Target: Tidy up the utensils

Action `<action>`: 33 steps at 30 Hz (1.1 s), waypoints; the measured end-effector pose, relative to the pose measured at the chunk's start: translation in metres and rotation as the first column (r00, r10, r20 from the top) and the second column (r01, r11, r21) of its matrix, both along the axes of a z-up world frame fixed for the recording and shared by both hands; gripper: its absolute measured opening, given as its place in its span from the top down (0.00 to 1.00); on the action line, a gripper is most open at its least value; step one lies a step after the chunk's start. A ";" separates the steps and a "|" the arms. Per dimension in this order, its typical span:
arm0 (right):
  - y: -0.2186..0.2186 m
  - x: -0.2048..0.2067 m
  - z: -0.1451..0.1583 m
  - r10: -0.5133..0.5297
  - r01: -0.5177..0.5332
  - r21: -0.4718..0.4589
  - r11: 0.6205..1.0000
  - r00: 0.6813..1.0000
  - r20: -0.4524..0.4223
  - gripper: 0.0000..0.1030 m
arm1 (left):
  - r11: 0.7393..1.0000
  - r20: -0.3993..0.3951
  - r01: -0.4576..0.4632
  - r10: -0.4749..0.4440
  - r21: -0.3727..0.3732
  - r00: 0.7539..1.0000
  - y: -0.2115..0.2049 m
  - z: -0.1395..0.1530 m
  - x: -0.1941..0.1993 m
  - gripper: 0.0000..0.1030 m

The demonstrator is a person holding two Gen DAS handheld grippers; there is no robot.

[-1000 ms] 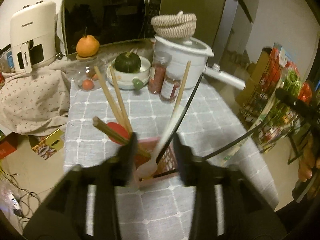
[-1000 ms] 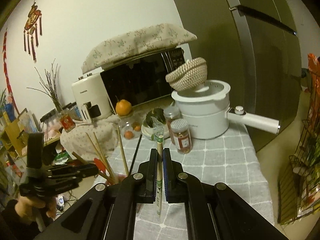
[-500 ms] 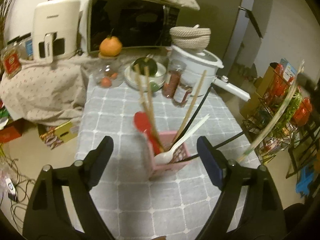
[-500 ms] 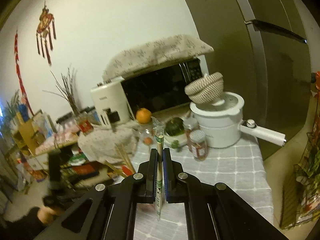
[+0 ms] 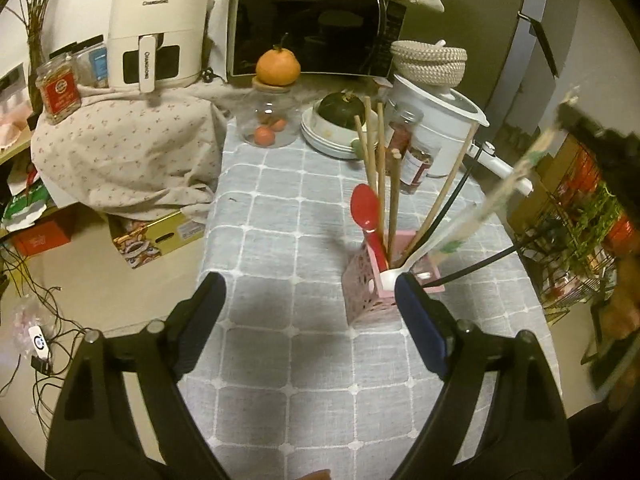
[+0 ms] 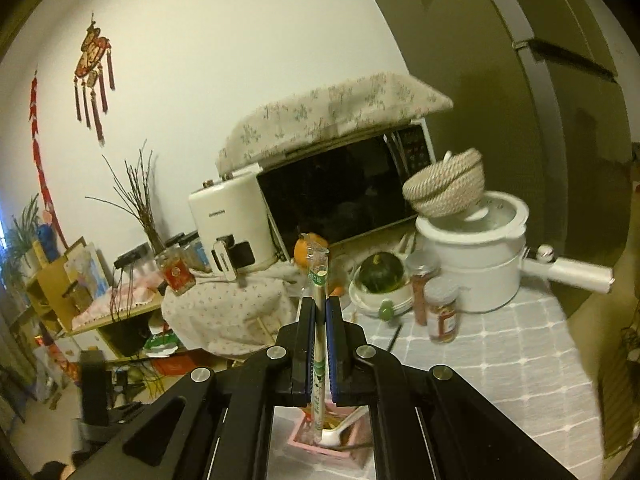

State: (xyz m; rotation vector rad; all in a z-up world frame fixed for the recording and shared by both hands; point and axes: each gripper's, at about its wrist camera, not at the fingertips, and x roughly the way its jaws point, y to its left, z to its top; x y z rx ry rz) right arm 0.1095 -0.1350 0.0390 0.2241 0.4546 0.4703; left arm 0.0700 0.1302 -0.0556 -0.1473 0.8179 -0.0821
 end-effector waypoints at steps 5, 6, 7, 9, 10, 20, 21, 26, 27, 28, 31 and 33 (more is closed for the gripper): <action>0.021 0.013 -0.029 -0.011 0.011 -0.010 1.000 0.999 -0.036 0.95 | 1.000 -0.002 -0.001 0.001 -0.009 1.000 0.005 0.001 -0.003 0.16; 0.024 0.015 -0.034 -0.009 0.008 -0.013 1.000 0.999 -0.040 0.95 | 1.000 -0.002 0.000 0.000 -0.013 1.000 0.005 0.002 -0.003 0.16; 0.026 0.016 -0.037 -0.009 0.008 -0.016 1.000 0.999 -0.042 0.95 | 1.000 -0.002 0.001 -0.001 -0.017 1.000 0.005 0.002 -0.004 0.16; 0.031 0.018 -0.045 -0.004 0.003 -0.020 1.000 0.999 -0.052 0.95 | 1.000 0.000 0.002 -0.002 -0.021 1.000 0.006 0.003 -0.004 0.16; 0.033 0.019 -0.049 -0.001 0.000 -0.024 1.000 0.998 -0.062 0.94 | 1.000 0.002 0.002 -0.002 -0.022 1.000 0.006 0.003 -0.005 0.16; 0.037 0.016 -0.053 0.009 -0.012 -0.047 0.999 0.998 -0.061 0.31 | 1.000 -0.001 0.016 -0.016 -0.021 1.000 0.002 0.002 -0.005 0.15; 0.037 0.014 -0.050 0.007 -0.010 -0.058 0.998 0.999 -0.051 0.29 | 1.000 -0.002 0.018 -0.018 -0.022 1.000 0.002 0.002 -0.004 0.13; 0.033 0.007 -0.038 -0.019 0.018 -0.086 0.996 1.000 -0.009 0.11 | 1.000 0.008 0.011 -0.011 -0.006 1.000 -0.002 0.003 -0.005 0.02; 0.031 0.006 -0.035 -0.025 0.025 -0.088 0.996 1.000 -0.002 0.08 | 1.000 0.018 0.010 -0.010 0.004 1.000 -0.003 0.004 -0.006 0.01; 0.029 0.004 -0.033 -0.032 0.032 -0.091 0.995 0.999 0.001 0.00 | 1.000 0.028 0.010 -0.010 0.011 1.000 -0.004 0.006 -0.007 0.00; 0.020 -0.001 -0.025 -0.056 0.058 -0.091 0.994 0.998 0.019 0.00 | 1.000 0.054 0.003 -0.004 0.023 0.999 -0.007 0.009 -0.010 0.00; 0.014 -0.005 -0.021 -0.070 0.072 -0.102 0.992 0.997 0.023 0.00 | 1.000 0.071 -0.003 0.001 0.029 0.998 -0.010 0.011 -0.012 0.00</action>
